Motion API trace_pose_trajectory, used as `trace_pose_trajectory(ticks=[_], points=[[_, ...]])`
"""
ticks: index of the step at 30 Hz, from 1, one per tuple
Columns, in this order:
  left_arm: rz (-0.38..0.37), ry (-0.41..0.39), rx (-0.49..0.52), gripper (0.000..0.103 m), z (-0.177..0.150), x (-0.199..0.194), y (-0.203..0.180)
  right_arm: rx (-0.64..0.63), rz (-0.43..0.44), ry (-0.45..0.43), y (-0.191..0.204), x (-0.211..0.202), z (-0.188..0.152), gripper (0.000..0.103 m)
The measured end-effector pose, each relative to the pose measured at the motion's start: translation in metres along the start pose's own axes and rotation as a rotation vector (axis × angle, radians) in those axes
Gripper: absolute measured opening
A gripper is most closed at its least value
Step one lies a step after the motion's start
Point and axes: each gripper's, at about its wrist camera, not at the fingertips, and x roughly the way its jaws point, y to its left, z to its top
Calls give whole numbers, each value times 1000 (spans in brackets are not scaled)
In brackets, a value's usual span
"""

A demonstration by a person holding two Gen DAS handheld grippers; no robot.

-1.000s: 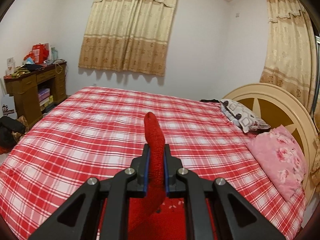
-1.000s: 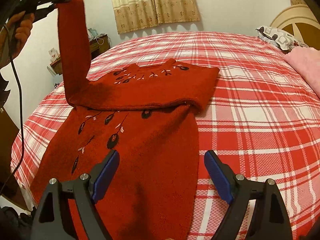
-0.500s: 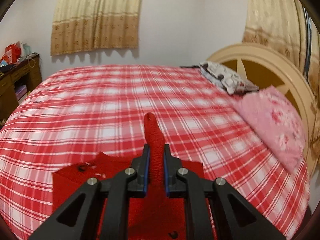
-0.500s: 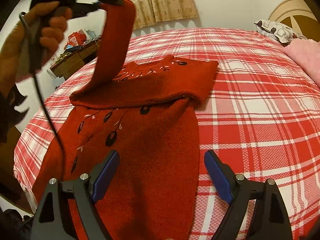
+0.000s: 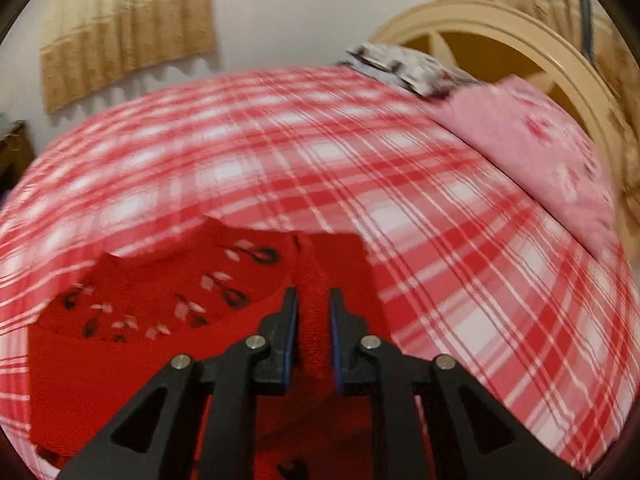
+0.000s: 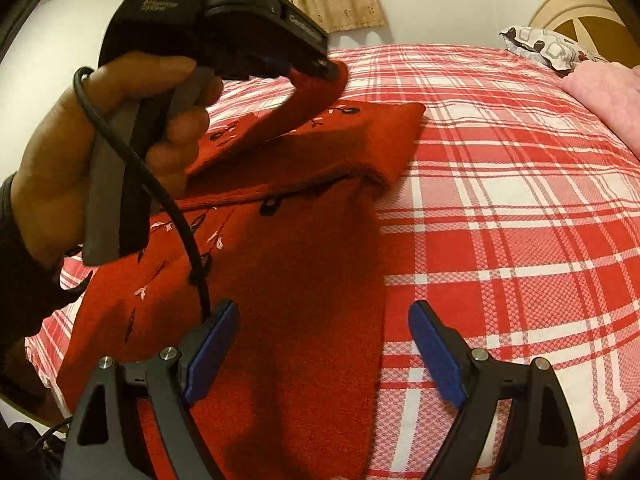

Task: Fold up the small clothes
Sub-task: 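Lower the sleeve onto the folded sweater and open the left tool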

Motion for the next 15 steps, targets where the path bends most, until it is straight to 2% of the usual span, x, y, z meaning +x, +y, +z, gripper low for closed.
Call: trace_pose_trajectory(ticks=[3,5,6,7,9,10,12,13,15], points=[[-23,-45,58,32,-8,-19,-8,3,9,-2,-2,0,-1,87],[-22,-82,91,47,-15,-36,-7,3,15,-7,-3,0,-2,87],[-9,-109,111,58,-21,-46,-3,2,18,-13,-3,-1,-2,87],[29,-150,130,67,-32,-63,6,2,18,-13,-3,-1,-2,87],[106,-190,141,73,-49,-76,25,2,20,-18,-3,-2,-3,87],[161,-195,129,73,-66,-86,45,3,19,-18,-3,-1,-3,87],[243,-177,98,73,-88,-92,75,0,11,-22,-2,-1,-5,87],[307,-155,70,73,-104,-96,97,-6,4,-24,0,-1,-6,87],[381,-107,9,73,-132,-101,134,-26,-17,-29,5,1,-8,87]])
